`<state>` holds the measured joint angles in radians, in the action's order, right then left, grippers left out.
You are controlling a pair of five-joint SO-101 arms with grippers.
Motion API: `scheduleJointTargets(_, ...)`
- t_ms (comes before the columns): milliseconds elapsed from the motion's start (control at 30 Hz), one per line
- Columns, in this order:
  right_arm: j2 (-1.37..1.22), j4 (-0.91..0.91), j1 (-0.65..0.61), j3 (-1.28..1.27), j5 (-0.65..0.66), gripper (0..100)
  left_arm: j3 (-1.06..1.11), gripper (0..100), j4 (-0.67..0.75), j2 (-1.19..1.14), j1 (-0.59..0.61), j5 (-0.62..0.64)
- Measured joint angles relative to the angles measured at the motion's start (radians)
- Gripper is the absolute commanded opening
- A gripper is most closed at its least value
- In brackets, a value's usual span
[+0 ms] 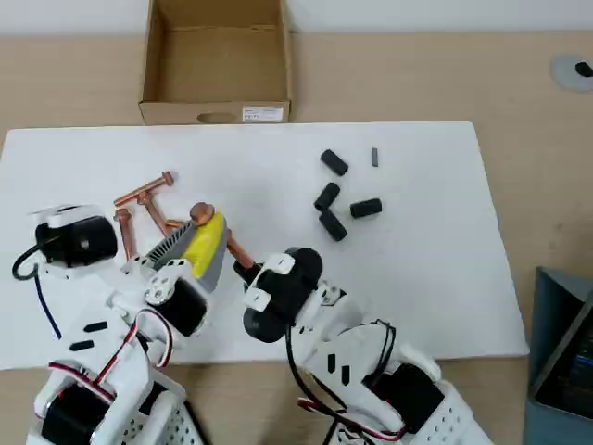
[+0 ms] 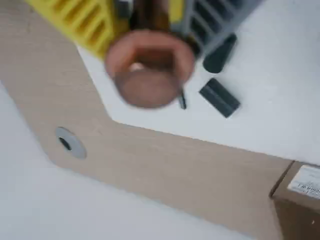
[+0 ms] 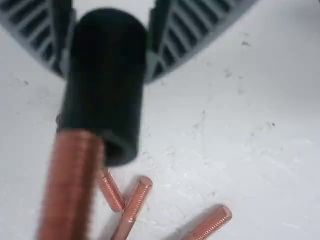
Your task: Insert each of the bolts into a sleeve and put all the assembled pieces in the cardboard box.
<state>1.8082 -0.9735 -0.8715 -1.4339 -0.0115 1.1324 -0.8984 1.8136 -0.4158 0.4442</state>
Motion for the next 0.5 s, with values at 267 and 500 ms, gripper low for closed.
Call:
scheduleJointTargets(267, 0.000, 0.000, 0.000, 0.000, 0.000, 0.9, 0.000, 0, 0.000, 0.000, 0.018, -0.021)
scheduleJointTargets(500, 0.000, 0.000, 0.000, 0.000, 0.000, 0.9, 0.021, 0, -0.002, 0.000, 0.048, -0.025)
